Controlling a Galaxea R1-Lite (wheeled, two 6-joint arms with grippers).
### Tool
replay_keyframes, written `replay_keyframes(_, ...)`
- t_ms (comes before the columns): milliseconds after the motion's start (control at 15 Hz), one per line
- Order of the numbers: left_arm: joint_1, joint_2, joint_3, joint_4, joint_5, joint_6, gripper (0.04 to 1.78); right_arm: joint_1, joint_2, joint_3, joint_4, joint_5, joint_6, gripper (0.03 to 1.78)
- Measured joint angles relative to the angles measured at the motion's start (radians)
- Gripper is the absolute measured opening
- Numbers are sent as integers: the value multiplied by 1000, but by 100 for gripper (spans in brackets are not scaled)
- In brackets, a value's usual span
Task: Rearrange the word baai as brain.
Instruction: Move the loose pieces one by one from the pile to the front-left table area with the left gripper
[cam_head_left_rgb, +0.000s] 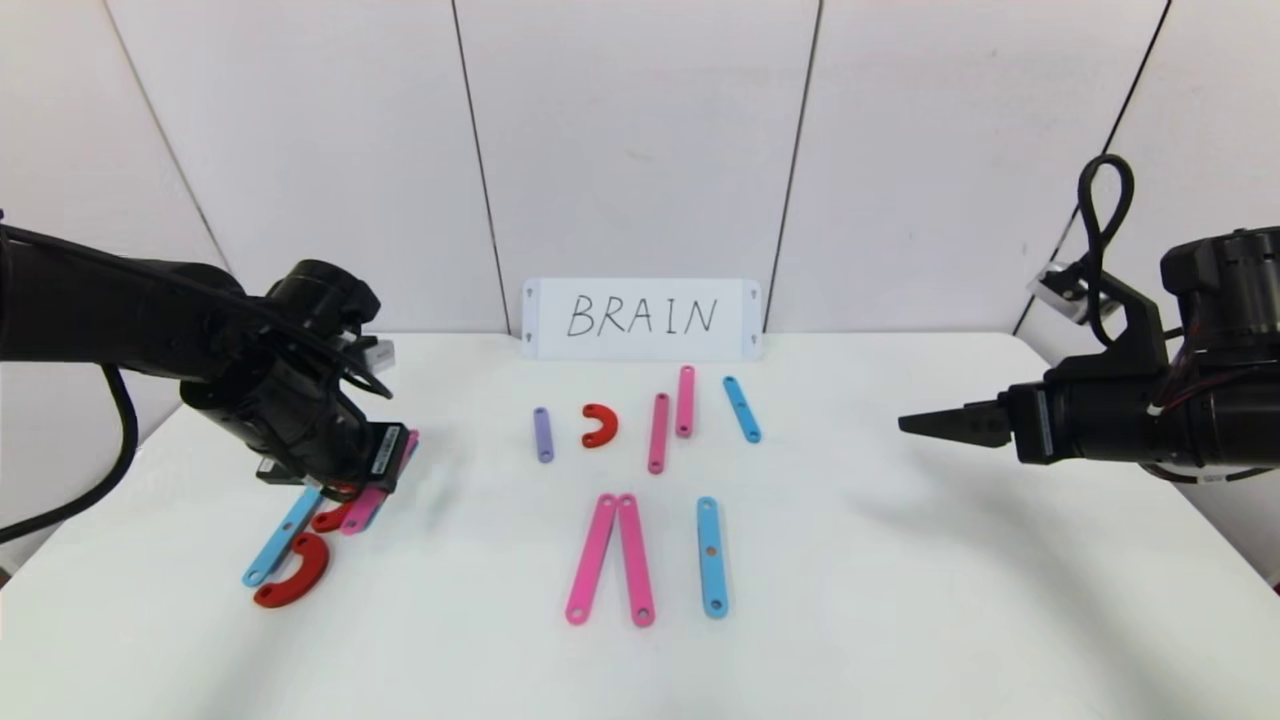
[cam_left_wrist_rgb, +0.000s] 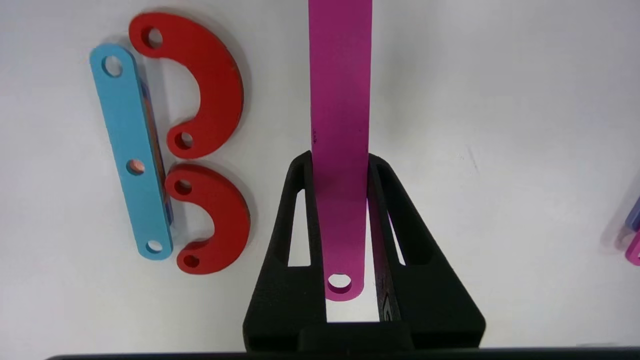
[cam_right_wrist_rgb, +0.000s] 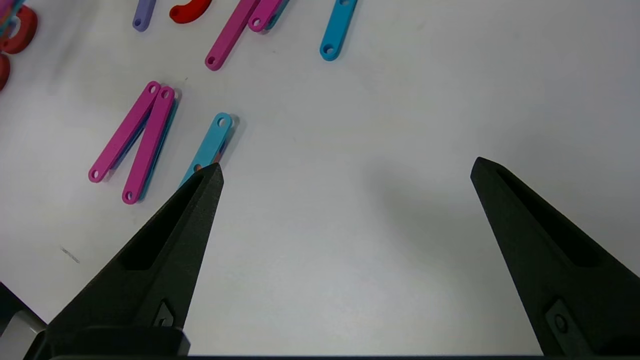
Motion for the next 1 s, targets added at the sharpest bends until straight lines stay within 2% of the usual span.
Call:
replay_keyframes(400,-69,-9,113,-50,32,-63,30,0,3,0,0,0,0,174)
replay_keyframes(667,-114,11,120,-61,53,-107,30,0,3,0,0,0,1,174)
replay_keyframes(1000,-122,40,121,-62,76,-143,30,0,3,0,0,0,0,174)
